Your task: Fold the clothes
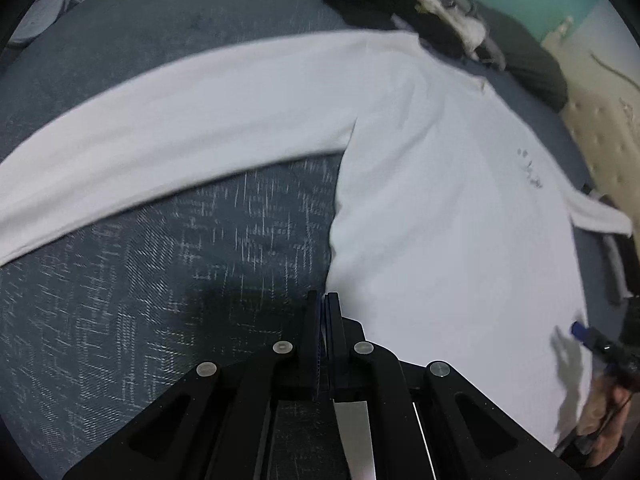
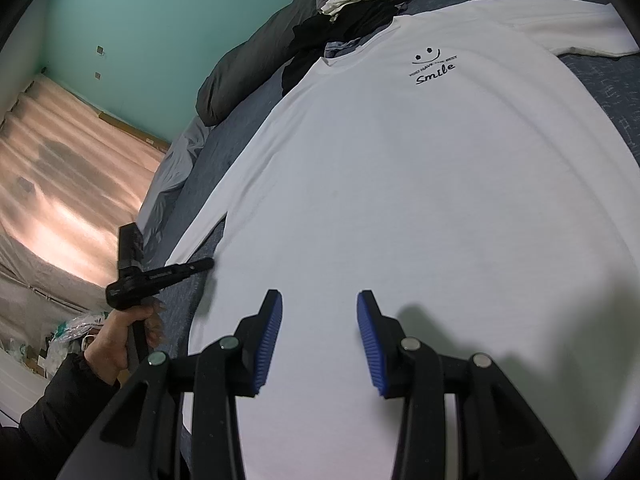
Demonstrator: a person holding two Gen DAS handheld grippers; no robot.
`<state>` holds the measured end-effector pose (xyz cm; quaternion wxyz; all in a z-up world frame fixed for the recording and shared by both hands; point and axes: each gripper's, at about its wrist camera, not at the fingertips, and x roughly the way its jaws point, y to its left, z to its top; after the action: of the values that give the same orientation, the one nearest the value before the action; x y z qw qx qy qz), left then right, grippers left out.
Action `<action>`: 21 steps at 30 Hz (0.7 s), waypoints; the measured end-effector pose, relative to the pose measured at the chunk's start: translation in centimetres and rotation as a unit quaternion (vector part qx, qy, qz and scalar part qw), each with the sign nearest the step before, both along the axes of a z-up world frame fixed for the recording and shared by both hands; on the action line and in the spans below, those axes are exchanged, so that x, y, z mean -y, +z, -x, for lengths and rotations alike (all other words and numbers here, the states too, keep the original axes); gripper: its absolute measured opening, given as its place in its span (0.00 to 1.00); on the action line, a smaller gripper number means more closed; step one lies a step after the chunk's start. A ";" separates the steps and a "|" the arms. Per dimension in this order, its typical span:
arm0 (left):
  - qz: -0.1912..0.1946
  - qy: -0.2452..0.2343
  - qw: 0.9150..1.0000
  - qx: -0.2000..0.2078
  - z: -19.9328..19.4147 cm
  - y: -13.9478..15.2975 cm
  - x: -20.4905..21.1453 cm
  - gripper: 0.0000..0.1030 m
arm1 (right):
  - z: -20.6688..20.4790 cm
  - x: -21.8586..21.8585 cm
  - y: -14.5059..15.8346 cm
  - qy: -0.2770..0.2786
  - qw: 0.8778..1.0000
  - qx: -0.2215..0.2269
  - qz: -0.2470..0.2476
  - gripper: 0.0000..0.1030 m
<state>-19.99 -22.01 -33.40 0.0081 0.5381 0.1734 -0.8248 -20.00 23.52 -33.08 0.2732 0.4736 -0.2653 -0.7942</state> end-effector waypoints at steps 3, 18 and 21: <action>0.003 0.005 1.000 0.010 -0.1 -0.4 0.2 0.04 | 0.0 0.0 0.1 0.000 1.000 0.000 0.001 0.38; -0.045 -0.015 0.998 0.031 -7.1 0.2 -0.7 0.13 | -0.6 0.3 1.3 0.005 1.000 -0.015 0.009 0.38; -0.046 -0.021 0.998 0.035 -7.7 -0.1 -1.6 0.13 | -0.5 0.1 1.4 0.002 1.000 -0.016 0.012 0.38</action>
<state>-12.25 -20.45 -33.52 -0.0282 0.5698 0.1993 -0.7967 -19.46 23.44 -31.71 0.2845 0.4579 -0.2696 -0.7979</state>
